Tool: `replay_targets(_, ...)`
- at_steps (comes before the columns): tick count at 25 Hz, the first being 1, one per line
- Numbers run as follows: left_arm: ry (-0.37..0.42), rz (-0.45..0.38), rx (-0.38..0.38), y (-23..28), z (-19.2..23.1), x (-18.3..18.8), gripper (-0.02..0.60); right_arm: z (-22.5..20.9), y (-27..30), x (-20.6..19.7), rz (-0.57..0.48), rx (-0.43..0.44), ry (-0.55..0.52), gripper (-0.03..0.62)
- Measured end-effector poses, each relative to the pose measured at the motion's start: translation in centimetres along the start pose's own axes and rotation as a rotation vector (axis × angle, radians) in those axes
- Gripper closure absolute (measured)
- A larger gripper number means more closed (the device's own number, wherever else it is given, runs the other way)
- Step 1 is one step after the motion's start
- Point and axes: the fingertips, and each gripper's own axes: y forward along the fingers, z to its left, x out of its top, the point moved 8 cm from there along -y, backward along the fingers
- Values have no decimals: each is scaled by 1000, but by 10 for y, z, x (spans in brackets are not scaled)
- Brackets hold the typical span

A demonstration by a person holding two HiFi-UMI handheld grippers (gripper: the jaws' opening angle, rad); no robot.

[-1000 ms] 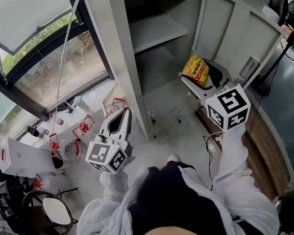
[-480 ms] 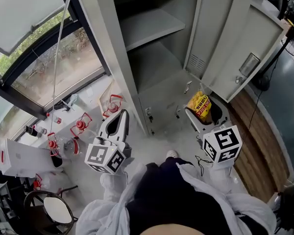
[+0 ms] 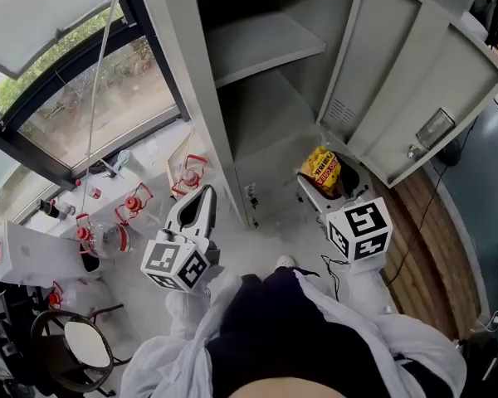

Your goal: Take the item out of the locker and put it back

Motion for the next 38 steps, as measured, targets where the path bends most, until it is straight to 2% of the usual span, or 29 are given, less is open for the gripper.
replay_targets(8,-6,-4,93,0,7,-4,574,-8,92,19,-13,173,-85,283)
replay_targets(17,-30,-41,213,-6,19,-5,574,-6,196,49,32,291,-252,283)
replay_targets(23,-40,-68,268,-9,21,-4,574,-10,257,53,121,335,-340,283)
replay_targets(26,-44,-76,286,-11,21,-5,574,-12,276,49,172,360,-353,283)
replay_targets(29,-50,-73,295,-13,22,-6,574,-17,288,42,216,349,-349,281)
replay_targets(34,-61,-67,295,-13,23,-10,574,-22,303,34,318,413,-269,271)
replay_targets(38,-68,-60,283,-9,22,-12,574,-21,306,32,345,433,-257,267)
